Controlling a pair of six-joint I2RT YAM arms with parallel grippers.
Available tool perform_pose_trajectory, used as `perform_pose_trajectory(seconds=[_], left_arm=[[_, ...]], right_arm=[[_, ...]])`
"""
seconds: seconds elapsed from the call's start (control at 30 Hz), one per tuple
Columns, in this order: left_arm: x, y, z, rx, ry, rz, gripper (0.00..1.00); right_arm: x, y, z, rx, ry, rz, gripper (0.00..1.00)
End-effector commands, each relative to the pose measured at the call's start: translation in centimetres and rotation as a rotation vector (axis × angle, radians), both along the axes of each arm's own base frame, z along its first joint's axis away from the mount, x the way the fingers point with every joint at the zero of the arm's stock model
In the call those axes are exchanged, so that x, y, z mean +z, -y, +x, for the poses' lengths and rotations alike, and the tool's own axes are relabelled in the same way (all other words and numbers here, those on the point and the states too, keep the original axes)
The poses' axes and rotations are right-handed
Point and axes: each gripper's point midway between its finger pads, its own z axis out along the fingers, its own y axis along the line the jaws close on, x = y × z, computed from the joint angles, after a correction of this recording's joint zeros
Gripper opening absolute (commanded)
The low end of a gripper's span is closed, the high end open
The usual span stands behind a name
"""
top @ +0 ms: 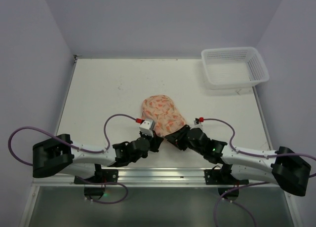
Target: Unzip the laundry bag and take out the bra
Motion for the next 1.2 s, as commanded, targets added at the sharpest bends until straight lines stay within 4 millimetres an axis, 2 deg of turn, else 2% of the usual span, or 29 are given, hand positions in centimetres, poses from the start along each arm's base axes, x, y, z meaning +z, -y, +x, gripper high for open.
perform_pose_trajectory(seconds=[0.0,0.03,0.1,0.23,0.27,0.3,0.4,0.53,0.77,0.87,0.9,0.97,1.03,1.07,1.17], left_arm=[[2.8,0.9,0.2,-0.001,0.039,-0.093,0.0],[2.6,0.7,0.2,0.0,0.038,-0.09,0.0],[2.9,0.6,0.1,-0.003,0.041,-0.099,0.0],[3.6,0.8,-0.2,-0.024,0.051,-0.132,0.0],[3.8,0.9,-0.3,-0.031,0.052,-0.139,0.0],[3.8,1.0,-0.3,-0.036,0.052,-0.14,0.0],[3.8,1.5,-0.5,-0.054,0.048,-0.142,0.0],[3.9,1.6,-0.4,-0.054,0.052,-0.14,0.0],[3.9,1.8,-0.5,-0.063,0.054,-0.142,0.0],[3.4,1.6,-0.2,-0.048,0.052,-0.126,0.0],[3.3,1.5,-0.2,-0.039,0.052,-0.122,0.0],[2.8,1.4,0.0,-0.029,0.054,-0.102,0.0],[2.5,1.1,0.3,-0.012,0.058,-0.09,0.0],[2.3,1.1,0.4,-0.008,0.059,-0.086,0.0],[2.1,1.3,0.4,-0.008,0.063,-0.093,0.0]], right_arm=[[1.1,1.7,1.9,-0.126,0.06,-0.036,0.27],[0.8,2.6,2.2,-0.16,0.063,-0.073,0.15],[1.3,3.1,2.4,-0.179,0.079,-0.077,0.14],[1.7,3.5,2.7,-0.194,0.096,-0.098,0.24],[1.8,3.4,2.7,-0.191,0.1,-0.101,0.26],[1.7,3.4,2.8,-0.192,0.099,-0.106,0.34],[2.1,2.8,3.0,-0.182,0.109,-0.095,0.41],[2.5,2.6,3.1,-0.179,0.119,-0.081,0.41],[1.7,2.5,2.8,-0.166,0.099,-0.091,0.38],[2.2,2.4,2.6,-0.147,0.117,-0.075,0.45],[2.1,2.6,2.3,-0.142,0.116,-0.071,0.54],[2.9,2.8,2.0,-0.143,0.116,-0.038,0.61],[2.5,3.4,1.6,-0.158,0.083,-0.036,0.64],[2.9,3.4,1.5,-0.158,0.078,-0.014,0.67],[2.3,2.9,0.7,-0.12,0.041,0.003,0.68]])
